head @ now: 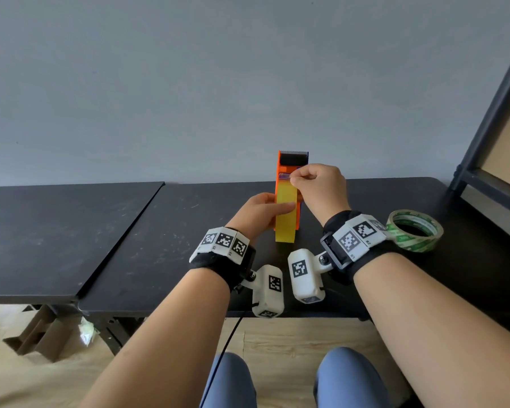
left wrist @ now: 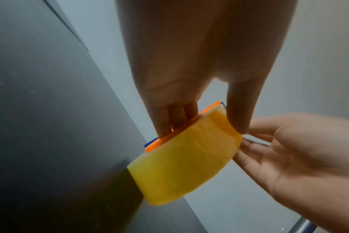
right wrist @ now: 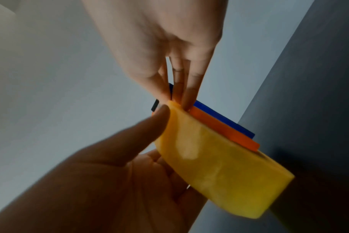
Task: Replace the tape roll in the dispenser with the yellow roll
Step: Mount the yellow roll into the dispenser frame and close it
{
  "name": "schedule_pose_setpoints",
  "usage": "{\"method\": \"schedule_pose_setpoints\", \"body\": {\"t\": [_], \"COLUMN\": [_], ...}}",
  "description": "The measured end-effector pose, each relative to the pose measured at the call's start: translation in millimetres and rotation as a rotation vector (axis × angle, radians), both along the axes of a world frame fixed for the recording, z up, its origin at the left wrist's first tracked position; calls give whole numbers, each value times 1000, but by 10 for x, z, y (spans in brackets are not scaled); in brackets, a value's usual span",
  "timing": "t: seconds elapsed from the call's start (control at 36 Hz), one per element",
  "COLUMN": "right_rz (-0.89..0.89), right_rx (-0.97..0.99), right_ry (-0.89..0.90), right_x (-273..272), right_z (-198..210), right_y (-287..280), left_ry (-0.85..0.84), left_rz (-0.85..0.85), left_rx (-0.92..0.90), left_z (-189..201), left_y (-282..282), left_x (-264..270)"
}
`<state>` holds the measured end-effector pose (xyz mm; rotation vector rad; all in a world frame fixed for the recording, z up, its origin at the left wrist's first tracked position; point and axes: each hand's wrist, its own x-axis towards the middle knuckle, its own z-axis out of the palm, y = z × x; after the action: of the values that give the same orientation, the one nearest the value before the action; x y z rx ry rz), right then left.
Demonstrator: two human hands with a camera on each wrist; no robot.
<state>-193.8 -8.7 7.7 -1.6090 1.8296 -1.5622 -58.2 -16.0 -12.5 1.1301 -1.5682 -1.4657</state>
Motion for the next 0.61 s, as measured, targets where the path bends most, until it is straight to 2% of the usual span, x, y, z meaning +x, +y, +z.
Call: {"method": "schedule_pose_setpoints", "body": {"t": [0.14, 0.28, 0.44, 0.61], "right_rz": [68, 124, 125, 24], "right_rx": [63, 97, 152, 95], "right_ry": [-95, 81, 244, 383], "right_x": [-21, -38, -32, -27], "right_z": [124, 238, 271, 240], "right_y": [16, 62, 71, 20], "left_ry": [-35, -42, -150, -272], "left_rz": [-4, -3, 22, 17], "left_rx": [-59, -72, -125, -183], "left_z": [32, 36, 81, 132], "left_y": [17, 10, 10, 81], "left_x": [-14, -10, 21, 19]}}
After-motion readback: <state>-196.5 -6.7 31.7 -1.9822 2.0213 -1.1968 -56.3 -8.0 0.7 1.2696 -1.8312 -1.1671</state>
